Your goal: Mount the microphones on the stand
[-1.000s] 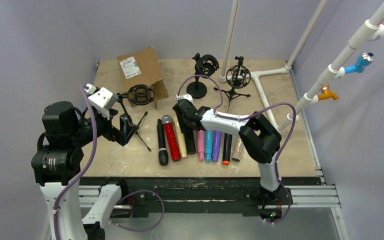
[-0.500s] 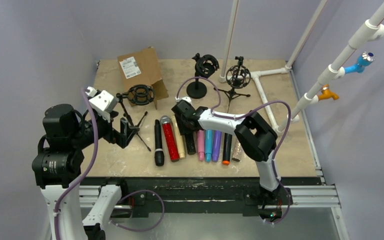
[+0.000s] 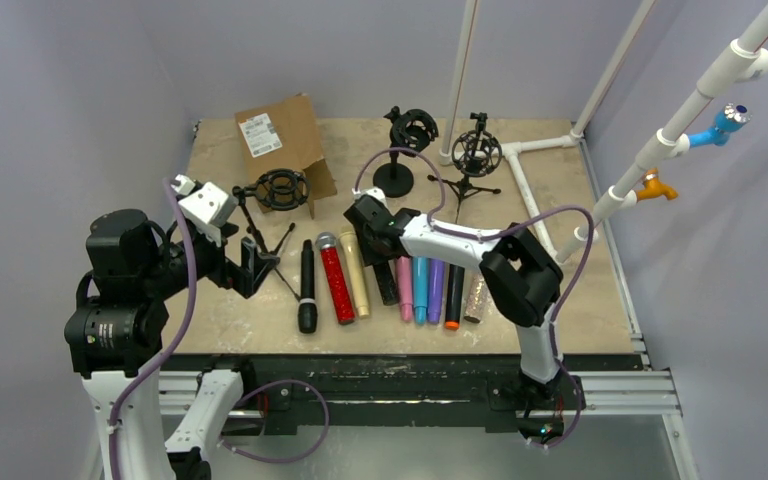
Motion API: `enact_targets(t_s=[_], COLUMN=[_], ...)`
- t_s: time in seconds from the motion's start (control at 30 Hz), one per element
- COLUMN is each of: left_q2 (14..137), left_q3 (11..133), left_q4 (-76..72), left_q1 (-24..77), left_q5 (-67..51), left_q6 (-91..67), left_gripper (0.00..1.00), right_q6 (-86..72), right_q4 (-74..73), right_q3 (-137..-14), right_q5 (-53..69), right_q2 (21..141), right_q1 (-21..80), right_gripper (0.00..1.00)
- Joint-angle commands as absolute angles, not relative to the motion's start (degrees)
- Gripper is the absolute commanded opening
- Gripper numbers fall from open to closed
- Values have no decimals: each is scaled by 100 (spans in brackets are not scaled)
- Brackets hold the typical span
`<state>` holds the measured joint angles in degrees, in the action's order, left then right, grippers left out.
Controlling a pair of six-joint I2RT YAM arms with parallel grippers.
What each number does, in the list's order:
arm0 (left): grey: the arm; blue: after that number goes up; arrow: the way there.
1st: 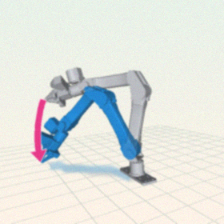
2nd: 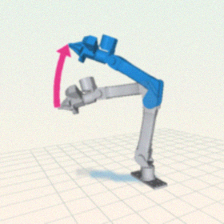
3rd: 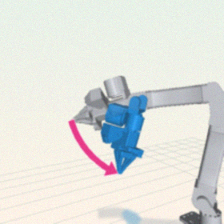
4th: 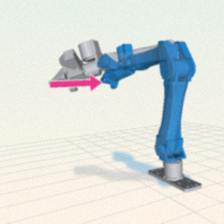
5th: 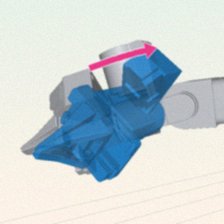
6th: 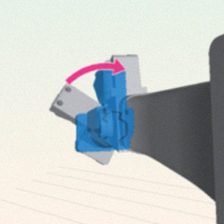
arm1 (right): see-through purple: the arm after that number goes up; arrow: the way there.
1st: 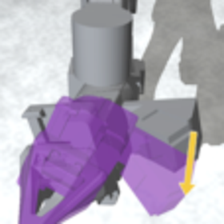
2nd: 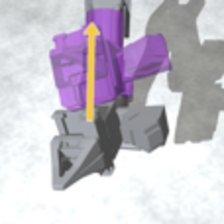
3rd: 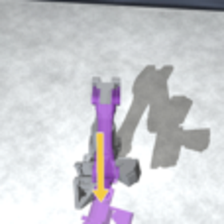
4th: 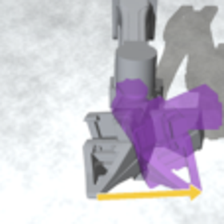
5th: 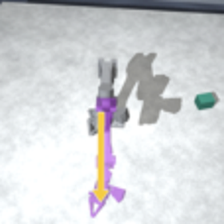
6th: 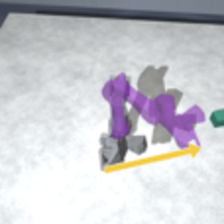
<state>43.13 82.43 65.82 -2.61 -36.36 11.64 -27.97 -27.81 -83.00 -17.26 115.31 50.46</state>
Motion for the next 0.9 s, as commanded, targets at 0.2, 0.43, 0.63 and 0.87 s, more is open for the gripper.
enact_targets(t_s=[0.2,0.43,0.63,0.87], left_q2=[4472,4526,4682,4615], left_q3=[8594,8576,8405,8052], left_q4=[6590,6199,5491,4887], left_q1=[-290,-291,-286,-273], left_q5=[-4166,-5108,-5877,-6353], left_q6=[1018,582,-172,-662], left_gripper=[100,100,100,100], right_q6=[-2402,-2056,-1538,-974], right_q4=[-2437,-1377,284,1441], right_q3=[-9848,-10302,-9802,-9713], right_q5=[-2177,-2225,-2735,-3232], right_q2=[9408,8771,8599,8857], right_q1=[5381,5887,6687,7384], right_gripper=[17,13,11,11])
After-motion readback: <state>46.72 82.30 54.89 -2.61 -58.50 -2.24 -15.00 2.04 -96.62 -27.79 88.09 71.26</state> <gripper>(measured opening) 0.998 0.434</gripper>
